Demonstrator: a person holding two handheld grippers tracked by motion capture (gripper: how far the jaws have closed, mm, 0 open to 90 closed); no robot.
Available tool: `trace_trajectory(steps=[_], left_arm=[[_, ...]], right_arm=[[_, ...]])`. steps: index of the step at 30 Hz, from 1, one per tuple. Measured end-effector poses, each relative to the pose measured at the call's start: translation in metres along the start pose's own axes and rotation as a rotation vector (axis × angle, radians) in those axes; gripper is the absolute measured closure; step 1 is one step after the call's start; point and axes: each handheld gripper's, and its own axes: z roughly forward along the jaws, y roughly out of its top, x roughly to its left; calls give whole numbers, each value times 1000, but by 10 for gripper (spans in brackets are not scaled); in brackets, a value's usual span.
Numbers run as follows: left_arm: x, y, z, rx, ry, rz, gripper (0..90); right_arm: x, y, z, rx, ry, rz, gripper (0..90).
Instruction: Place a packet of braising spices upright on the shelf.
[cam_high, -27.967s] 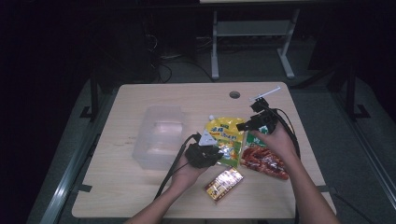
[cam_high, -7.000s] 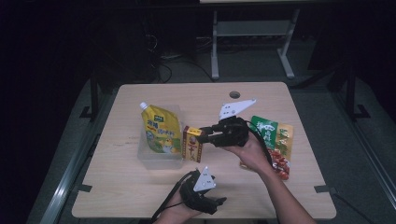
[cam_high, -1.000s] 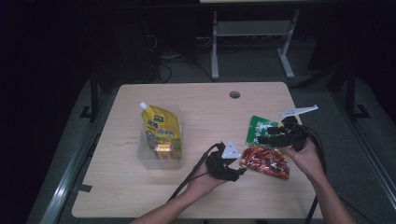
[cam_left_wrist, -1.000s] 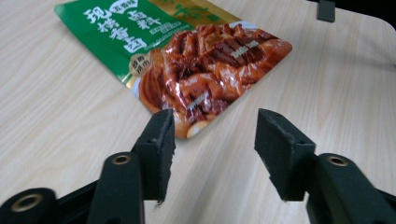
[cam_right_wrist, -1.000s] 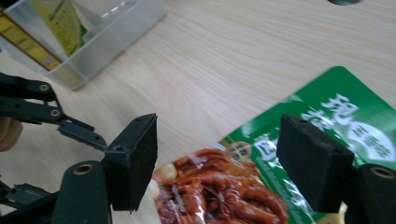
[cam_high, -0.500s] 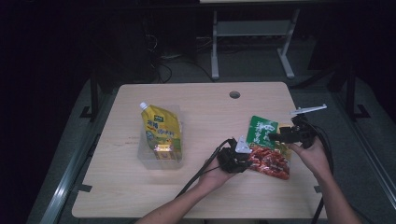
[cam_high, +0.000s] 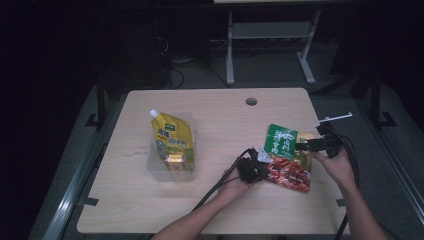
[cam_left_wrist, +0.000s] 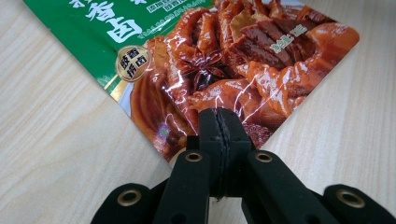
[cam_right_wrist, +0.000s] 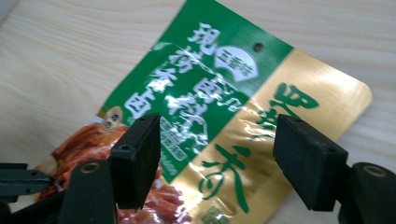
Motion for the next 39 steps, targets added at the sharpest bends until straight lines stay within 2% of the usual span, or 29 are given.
trace_trajectory(steps=[15, 23, 32, 39], left_arm=[[-3, 2, 3, 32, 18, 21, 893], [-4, 3, 4, 41, 21, 25, 894], [-5, 3, 4, 45, 22, 22, 894], [-5, 3, 4, 46, 27, 24, 894]], right_arm=[[-24, -3, 9, 33, -37, 99, 308], [-34, -6, 10, 50, -37, 155, 319], [-41, -9, 14, 68, -23, 197, 348], [-40, -10, 16, 58, -5, 193, 407]])
